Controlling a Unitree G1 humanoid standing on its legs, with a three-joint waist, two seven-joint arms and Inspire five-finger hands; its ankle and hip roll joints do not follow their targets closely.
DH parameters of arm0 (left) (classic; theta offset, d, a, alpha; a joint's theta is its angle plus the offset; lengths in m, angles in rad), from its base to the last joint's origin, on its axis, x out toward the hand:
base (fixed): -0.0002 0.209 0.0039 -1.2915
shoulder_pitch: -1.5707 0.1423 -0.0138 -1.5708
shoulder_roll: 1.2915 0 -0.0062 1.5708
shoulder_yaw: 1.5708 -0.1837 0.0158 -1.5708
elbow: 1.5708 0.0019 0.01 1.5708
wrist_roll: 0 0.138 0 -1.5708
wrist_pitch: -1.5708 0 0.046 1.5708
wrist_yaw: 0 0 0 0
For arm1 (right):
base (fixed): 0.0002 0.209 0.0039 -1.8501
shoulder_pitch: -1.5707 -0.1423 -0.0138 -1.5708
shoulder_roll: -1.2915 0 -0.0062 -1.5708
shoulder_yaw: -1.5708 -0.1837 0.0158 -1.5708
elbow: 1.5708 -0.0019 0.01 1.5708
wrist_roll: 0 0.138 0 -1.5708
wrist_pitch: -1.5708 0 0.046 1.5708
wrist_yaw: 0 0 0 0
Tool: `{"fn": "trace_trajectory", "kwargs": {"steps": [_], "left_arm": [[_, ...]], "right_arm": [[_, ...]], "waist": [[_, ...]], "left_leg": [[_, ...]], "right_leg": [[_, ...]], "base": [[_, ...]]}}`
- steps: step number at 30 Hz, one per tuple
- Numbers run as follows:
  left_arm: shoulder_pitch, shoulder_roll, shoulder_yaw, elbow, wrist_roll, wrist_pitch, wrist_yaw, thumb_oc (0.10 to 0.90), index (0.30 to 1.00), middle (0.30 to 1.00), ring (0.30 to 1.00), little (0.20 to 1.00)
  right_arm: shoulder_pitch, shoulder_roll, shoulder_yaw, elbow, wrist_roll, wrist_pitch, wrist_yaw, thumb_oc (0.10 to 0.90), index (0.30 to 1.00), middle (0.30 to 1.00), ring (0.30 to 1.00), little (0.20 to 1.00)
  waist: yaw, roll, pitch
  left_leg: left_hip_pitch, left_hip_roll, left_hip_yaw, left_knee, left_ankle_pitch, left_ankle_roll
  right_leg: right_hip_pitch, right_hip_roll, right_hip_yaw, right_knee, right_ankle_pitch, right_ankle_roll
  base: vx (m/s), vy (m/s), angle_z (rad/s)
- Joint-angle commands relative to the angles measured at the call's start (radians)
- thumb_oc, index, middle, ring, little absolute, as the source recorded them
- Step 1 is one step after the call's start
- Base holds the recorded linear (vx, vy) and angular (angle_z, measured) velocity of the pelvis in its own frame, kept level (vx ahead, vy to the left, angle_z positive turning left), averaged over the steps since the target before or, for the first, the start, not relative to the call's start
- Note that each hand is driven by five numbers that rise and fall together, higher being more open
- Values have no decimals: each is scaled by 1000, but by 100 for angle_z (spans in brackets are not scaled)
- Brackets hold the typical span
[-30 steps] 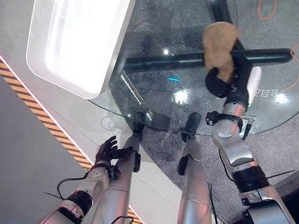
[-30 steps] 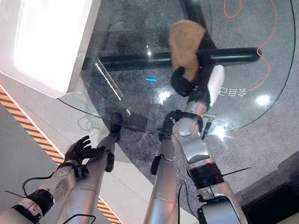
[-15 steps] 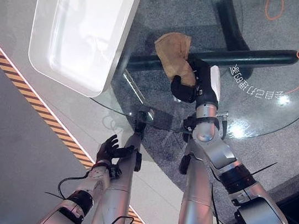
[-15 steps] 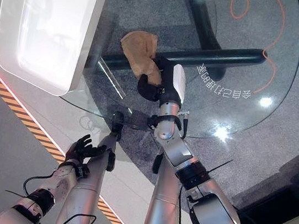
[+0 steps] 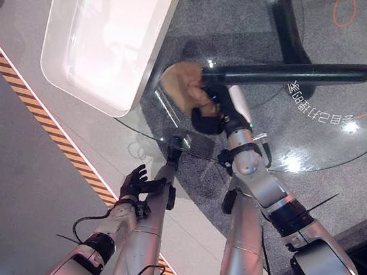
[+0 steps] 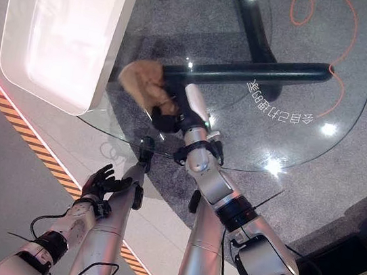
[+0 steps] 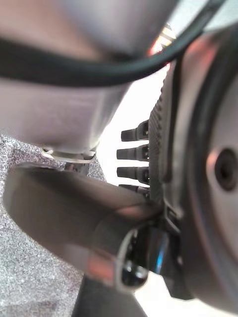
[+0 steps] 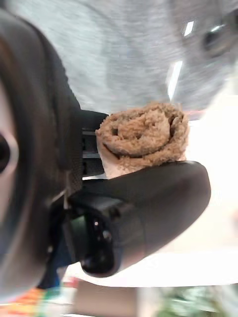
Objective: Wipe the table with a cloth and put it in the basket.
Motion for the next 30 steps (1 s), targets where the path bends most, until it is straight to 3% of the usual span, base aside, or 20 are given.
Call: {"fn": "trace_trajectory", "kwargs": {"steps": [1, 9, 10, 11, 12, 14, 15, 16, 18, 19, 30], "left_arm": [[98, -51, -36, 0, -11, 40, 13, 800, 900, 900, 900, 900], [117, -37, -31, -9, -9, 36, 6, 800, 900, 900, 900, 900], [139, -37, -37, -9, -8, 35, 4, 800, 900, 900, 900, 900], [119, -34, -27, -11, -4, 36, 1, 800, 900, 900, 900, 900], [140, -36, -33, -11, -3, 37, 0, 800, 900, 900, 900, 900], [121, -35, -25, -8, -4, 35, 0, 800, 900, 900, 900, 900], [142, -37, -33, -7, -5, 33, 0, 800, 900, 900, 900, 900], [122, -36, -26, -7, -6, 32, 0, 800, 900, 900, 900, 900], [123, -36, -26, -6, -7, 31, -2, 800, 900, 900, 900, 900], [149, -40, -36, -8, -10, 26, 1, 800, 900, 900, 900, 900], [162, -46, -21, -3, -3, 14, 6, 800, 900, 900, 900, 900]], "right_arm": [[-8, 22, 15, -154, 15, -83, 42, 100, 300, 300, 300, 200], [3, -19, -15, -198, 55, -83, 11, 100, 300, 300, 300, 200], [25, -17, -16, -198, 58, -81, 3, 100, 300, 300, 300, 200], [6, -23, -29, -194, 55, -83, -11, 100, 300, 300, 300, 200], [28, -19, -29, -191, 52, -85, -14, 100, 300, 300, 300, 200], [11, -23, -45, -188, 50, -91, -30, 100, 300, 300, 300, 200], [31, -19, -43, -188, 51, -92, -32, 100, 300, 300, 300, 200], [10, -24, -48, -188, 52, -91, -34, 100, 300, 300, 300, 200], [11, -22, -55, -188, 50, -92, -38, 100, 300, 300, 300, 200], [40, -12, -71, -186, 38, -93, -83, 100, 300, 300, 300, 200], [51, -46, -195, -148, 11, -23, -290, 100, 300, 300, 300, 200]], "waist": [[-10, 40, -9], [-12, 34, -9], [-6, 36, -9], [-12, 34, -9], [-7, 37, -9], [-13, 34, -9], [-8, 36, -9], [-14, 34, -9], [-15, 35, -9], [-10, 39, -9], [-21, 29, -9]], "left_leg": [[-77, -53, 66, 81, -17, 51], [-76, -50, 66, 81, -17, 52], [-40, -45, 61, 88, -51, 46], [-79, -49, 66, 82, -19, 53], [-42, -43, 61, 89, -52, 47], [-78, -48, 68, 81, -19, 52], [-41, -42, 63, 88, -52, 47], [-78, -47, 69, 81, -19, 52], [-78, -47, 70, 81, -20, 53], [-41, -41, 66, 87, -55, 48], [-27, -38, 67, 76, -57, 51]], "right_leg": [[-24, 43, -32, -40, 46, 15], [-27, 46, -29, -38, 48, 16], [5, 52, -26, -25, 18, 23], [-30, 45, -30, -35, 49, 16], [2, 51, -26, -24, 18, 23], [-30, 45, -30, -37, 51, 16], [3, 51, -26, -25, 20, 23], [-30, 45, -29, -38, 51, 16], [-31, 46, -28, -35, 50, 16], [1, 54, -23, -24, 19, 22], [15, 61, -17, -34, 23, 24]], "base": [[-2, -22, 10], [6, -6, 3], [0, 0, 0], [45, -11, -2], [0, 0, 0], [0, 0, 0], [-50, -3, -1], [0, 0, 0], [-1, 6, 0], [44, 10, -1], [4, 1, 0]]}}
